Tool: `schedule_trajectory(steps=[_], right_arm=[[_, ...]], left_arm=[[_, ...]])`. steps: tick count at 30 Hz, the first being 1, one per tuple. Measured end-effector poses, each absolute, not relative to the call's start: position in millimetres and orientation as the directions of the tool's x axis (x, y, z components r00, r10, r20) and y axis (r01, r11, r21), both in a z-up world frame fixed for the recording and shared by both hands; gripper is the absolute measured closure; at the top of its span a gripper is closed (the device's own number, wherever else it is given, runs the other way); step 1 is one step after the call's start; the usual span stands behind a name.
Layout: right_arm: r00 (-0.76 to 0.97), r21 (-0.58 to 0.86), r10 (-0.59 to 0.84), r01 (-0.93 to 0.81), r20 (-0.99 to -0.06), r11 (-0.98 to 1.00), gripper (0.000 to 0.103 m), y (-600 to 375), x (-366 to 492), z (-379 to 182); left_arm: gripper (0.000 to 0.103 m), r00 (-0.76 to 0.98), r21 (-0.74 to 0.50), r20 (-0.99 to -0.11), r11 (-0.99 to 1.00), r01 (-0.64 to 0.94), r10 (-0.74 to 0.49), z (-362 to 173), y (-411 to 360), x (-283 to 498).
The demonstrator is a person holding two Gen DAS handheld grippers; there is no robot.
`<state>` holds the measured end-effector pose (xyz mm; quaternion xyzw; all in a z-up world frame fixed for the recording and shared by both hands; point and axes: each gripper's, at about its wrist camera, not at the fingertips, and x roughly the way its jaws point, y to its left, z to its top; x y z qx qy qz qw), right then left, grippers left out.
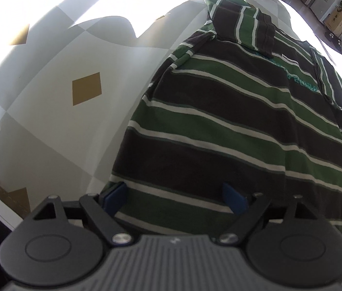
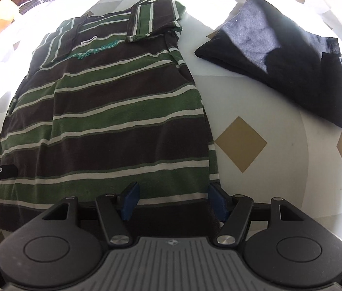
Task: Fold clothes
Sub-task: 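Lower both grippers to the shirt hem and pinch it, then lift the hem with both grippers and fold it toward the collar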
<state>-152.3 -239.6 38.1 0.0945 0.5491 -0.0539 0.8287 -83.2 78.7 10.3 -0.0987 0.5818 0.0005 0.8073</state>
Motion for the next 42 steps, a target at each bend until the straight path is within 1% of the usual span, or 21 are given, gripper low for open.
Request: schedule_trajectory(steps=[2,8,11,13,14,18,24,26,29,30,32,33,34,36,37,38,39,40,42], right_arm=[[0.400,0.128,0.048,0.176,-0.915,0.976,0.040,-237,-153,38],[0.429,0.158,0.100,0.102,-0.898,0.982,0.040,-225,-153,39],[0.445,0.181,0.130,0.074,-0.886,0.981,0.040,-219,-153,40],[0.456,0.193,0.147,0.055,-0.878,0.980,0.040,-216,-153,41],[0.460,0.195,0.152,0.048,-0.875,0.980,0.040,-215,-153,41],[0.467,0.181,0.149,0.023,-0.871,0.983,0.041,-211,-153,42],[0.475,0.148,0.126,0.009,-0.871,0.989,0.041,-207,-153,42],[0.482,0.134,0.115,0.006,-0.868,0.991,0.041,-206,-151,41],[0.490,0.109,0.100,-0.008,-0.866,0.994,0.042,-203,-149,41],[0.494,0.097,0.091,-0.015,-0.864,0.995,0.043,-202,-149,41],[0.507,0.070,0.074,-0.026,-0.859,0.997,0.049,-200,-150,41],[0.513,0.058,0.067,-0.033,-0.856,0.998,0.050,-199,-151,41],[0.519,0.048,0.061,-0.038,-0.853,0.998,0.054,-199,-151,41],[0.531,0.038,0.051,-0.035,-0.846,0.999,0.060,-200,-151,41],[0.537,0.033,0.046,-0.033,-0.843,0.999,0.067,-201,-151,42],[0.543,0.028,0.040,-0.031,-0.839,0.999,0.076,-201,-151,42],[0.549,0.022,0.033,-0.028,-0.835,0.999,0.080,-202,-150,42],[0.552,0.025,0.033,-0.022,-0.833,0.999,0.086,-203,-150,43],[0.558,0.058,0.048,0.000,-0.829,0.998,0.090,-207,-148,44]], left_arm=[[0.016,0.335,-0.149,-0.935,0.986,-0.079,-0.114,13,70,-83],[0.016,0.382,-0.216,-0.902,0.976,-0.001,-0.200,23,53,-81],[0.017,0.384,-0.257,-0.886,0.965,0.057,-0.259,25,39,-80],[0.018,0.368,-0.319,-0.869,0.943,0.095,-0.331,25,29,-77],[0.018,0.364,-0.333,-0.864,0.937,0.108,-0.349,25,25,-76],[0.019,0.369,-0.328,-0.861,0.937,0.123,-0.350,25,20,-75],[0.032,0.388,-0.297,-0.862,0.945,0.134,-0.326,26,17,-76],[0.044,0.398,-0.283,-0.863,0.950,0.131,-0.312,26,17,-77],[0.053,0.409,-0.271,-0.863,0.955,0.121,-0.297,27,19,-77],[0.055,0.412,-0.269,-0.863,0.956,0.117,-0.293,27,20,-77],[0.056,0.416,-0.260,-0.863,0.958,0.122,-0.287,27,20,-77],[0.056,0.417,-0.255,-0.863,0.959,0.125,-0.284,26,19,-78],[0.057,0.419,-0.246,-0.864,0.961,0.130,-0.278,26,18,-78],[0.061,0.432,-0.207,-0.866,0.967,0.146,-0.251,26,14,-80],[0.070,0.440,-0.189,-0.866,0.970,0.152,-0.237,27,13,-81],[0.077,0.444,-0.180,-0.866,0.971,0.155,-0.231,27,12,-81],[0.079,0.445,-0.181,-0.865,0.971,0.155,-0.232,27,12,-81],[0.084,0.445,-0.191,-0.863,0.970,0.150,-0.238,26,14,-80],[0.088,0.451,-0.199,-0.860,0.970,0.139,-0.240,27,16,-79]])
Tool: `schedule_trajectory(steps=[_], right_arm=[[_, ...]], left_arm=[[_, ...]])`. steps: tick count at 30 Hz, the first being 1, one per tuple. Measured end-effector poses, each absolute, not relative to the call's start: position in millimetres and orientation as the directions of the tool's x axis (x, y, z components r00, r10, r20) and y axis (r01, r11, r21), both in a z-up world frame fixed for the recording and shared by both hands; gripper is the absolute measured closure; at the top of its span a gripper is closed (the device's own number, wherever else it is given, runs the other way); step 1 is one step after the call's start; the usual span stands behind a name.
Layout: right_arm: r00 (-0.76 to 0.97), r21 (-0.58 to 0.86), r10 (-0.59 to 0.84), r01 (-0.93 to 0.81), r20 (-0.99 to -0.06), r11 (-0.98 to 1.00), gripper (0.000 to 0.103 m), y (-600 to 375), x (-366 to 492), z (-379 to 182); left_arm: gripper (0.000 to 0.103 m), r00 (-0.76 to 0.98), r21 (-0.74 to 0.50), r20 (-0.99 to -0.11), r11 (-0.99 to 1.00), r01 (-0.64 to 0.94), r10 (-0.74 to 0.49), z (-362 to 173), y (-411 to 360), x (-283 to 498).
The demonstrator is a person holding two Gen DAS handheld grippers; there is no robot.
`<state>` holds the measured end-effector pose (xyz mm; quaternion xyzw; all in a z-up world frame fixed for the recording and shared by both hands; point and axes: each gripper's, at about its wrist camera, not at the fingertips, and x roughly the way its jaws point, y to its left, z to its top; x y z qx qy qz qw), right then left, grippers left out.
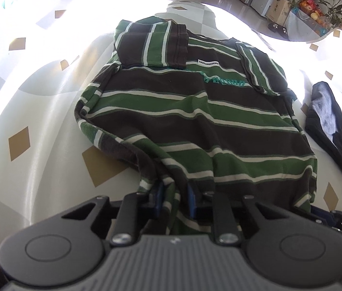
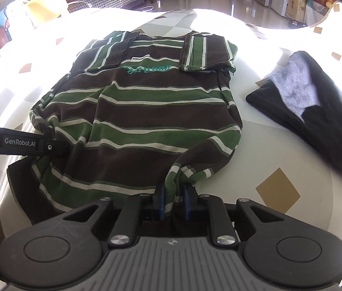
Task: Fold clothes
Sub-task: 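Lift the hem with both grippers and fold it toward the collar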
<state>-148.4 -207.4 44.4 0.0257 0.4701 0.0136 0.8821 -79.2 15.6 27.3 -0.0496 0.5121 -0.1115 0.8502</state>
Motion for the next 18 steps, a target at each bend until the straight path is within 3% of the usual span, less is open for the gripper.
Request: schedule_trajectory(steps=[7,12,16,18], right_arm=[[0.639,0.118,0.059,0.050,-0.767,0.992,0.093,-215,-149,58],[0.621,0.133,0.065,0.064,-0.781,0.989,0.092,-216,-144,52],[0.575,0.134,0.053,0.100,-0.816,0.986,0.066,-221,-143,44],[0.568,0.137,0.048,0.114,-0.821,0.984,0.061,-223,-143,43]], left_arm=[[0.091,0.543,-0.219,-0.800,0.967,0.130,-0.254,45,20,-83],[0.091,0.488,-0.219,-0.839,0.971,0.101,-0.240,32,21,-78],[0.084,0.463,-0.199,-0.859,0.976,0.086,-0.216,25,22,-79],[0.082,0.464,-0.190,-0.861,0.978,0.085,-0.207,25,22,-81]])
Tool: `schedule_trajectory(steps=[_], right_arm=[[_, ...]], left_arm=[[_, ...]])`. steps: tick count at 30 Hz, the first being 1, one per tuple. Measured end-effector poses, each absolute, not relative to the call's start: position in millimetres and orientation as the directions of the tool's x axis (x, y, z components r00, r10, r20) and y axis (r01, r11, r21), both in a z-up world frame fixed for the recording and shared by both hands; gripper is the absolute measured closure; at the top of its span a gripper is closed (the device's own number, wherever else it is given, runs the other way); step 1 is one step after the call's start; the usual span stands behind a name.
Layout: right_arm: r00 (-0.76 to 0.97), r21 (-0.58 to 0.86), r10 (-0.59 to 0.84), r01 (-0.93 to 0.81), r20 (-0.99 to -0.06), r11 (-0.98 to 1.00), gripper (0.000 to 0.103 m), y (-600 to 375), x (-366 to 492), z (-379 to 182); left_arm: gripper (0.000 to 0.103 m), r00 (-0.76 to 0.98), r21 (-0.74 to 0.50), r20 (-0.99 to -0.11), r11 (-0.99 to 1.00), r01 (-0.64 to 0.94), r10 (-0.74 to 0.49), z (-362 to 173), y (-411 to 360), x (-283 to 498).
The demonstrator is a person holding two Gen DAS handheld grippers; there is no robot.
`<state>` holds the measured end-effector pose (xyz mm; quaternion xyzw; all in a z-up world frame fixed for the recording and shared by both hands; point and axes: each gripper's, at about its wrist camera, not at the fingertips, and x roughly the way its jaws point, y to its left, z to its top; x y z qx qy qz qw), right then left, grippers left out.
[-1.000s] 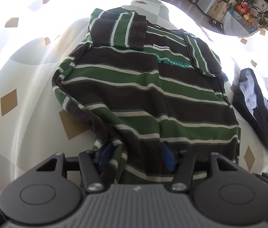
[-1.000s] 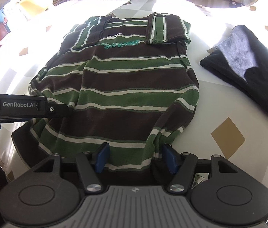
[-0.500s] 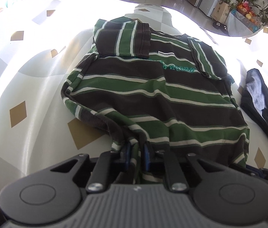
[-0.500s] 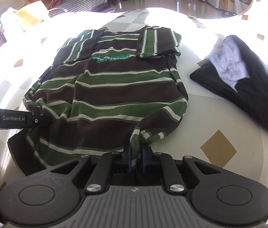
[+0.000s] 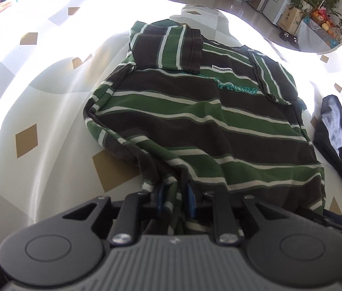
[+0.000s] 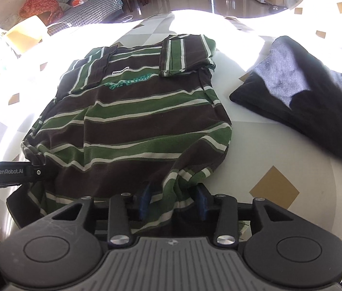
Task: Fold clothes
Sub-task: 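Lift the hem with both grippers and fold it toward the collar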
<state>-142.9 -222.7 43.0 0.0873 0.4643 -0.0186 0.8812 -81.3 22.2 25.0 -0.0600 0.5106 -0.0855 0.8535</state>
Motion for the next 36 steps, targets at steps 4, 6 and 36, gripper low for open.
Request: schedule_trajectory(steps=[4,6,36], right_arm=[[0.565,0.115,0.039,0.099,-0.824,0.988,0.057,-219,-143,42],[0.563,0.082,0.024,0.079,-0.826,0.994,0.056,-214,-142,41],[0.713,0.073,0.063,-0.016,-0.699,0.997,0.091,-208,-97,103]], left_arm=[[0.069,0.468,-0.175,-0.861,0.980,0.093,-0.199,25,19,-82],[0.065,0.470,-0.168,-0.861,0.981,0.101,-0.196,24,16,-82],[0.093,0.591,-0.179,-0.776,0.975,0.128,-0.220,74,11,-49]])
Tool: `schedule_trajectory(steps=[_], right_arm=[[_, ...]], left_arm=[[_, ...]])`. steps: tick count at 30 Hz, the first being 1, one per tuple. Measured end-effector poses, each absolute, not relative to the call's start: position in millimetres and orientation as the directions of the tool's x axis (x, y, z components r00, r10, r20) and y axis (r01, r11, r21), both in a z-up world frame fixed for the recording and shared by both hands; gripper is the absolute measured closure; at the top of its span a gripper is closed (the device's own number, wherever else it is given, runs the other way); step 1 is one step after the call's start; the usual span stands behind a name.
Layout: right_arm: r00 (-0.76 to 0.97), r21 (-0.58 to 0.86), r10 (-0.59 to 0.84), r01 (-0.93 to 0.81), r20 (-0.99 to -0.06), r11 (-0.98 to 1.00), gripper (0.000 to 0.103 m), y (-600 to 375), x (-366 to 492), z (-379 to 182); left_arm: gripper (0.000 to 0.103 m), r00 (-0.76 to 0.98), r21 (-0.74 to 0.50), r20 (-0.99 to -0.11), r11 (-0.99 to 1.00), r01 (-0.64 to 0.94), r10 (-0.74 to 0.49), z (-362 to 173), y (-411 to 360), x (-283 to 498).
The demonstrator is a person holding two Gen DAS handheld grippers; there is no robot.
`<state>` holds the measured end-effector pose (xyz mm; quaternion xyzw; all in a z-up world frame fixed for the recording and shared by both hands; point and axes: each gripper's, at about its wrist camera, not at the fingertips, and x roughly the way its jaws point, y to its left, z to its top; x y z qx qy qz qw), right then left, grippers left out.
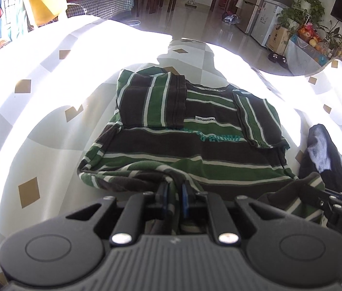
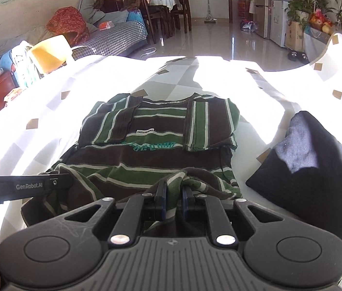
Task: Fold clothes
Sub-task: 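Lift the hem with both grippers and fold it toward the collar, then lay the hem onto the collar and open both grippers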
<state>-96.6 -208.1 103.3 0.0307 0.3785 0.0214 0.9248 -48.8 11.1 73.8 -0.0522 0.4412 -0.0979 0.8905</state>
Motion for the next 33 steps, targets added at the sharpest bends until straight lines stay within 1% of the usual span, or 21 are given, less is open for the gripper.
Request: schedule_trajectory(steps=[11,16,20,28,33], right_arm=[[0.756,0.026,0.068,-0.067,-0.652,0.997,0.091,-202,-54,130],[0.774,0.018,0.060,-0.063,-0.630,0.998,0.091,-205,-33,138],[0.783,0.020,0.050,-0.048,-0.620,0.999,0.091,-210,-14,142],[0.776,0.033,0.031,-0.013,-0.630,0.999,0.091,-221,27,137],[0.761,0.047,0.028,0.004,-0.648,0.999,0.091,-226,52,124]], left_arm=[[0.093,0.625,-0.165,-0.758,0.982,0.094,-0.187,94,6,-9],[0.093,0.648,-0.140,-0.744,0.986,0.093,-0.166,106,1,15],[0.093,0.645,-0.144,-0.748,0.987,0.076,-0.159,111,-1,39],[0.093,0.636,-0.123,-0.760,0.990,0.063,-0.135,110,-9,85],[0.092,0.617,-0.107,-0.777,0.992,0.068,-0.126,99,-14,112]])
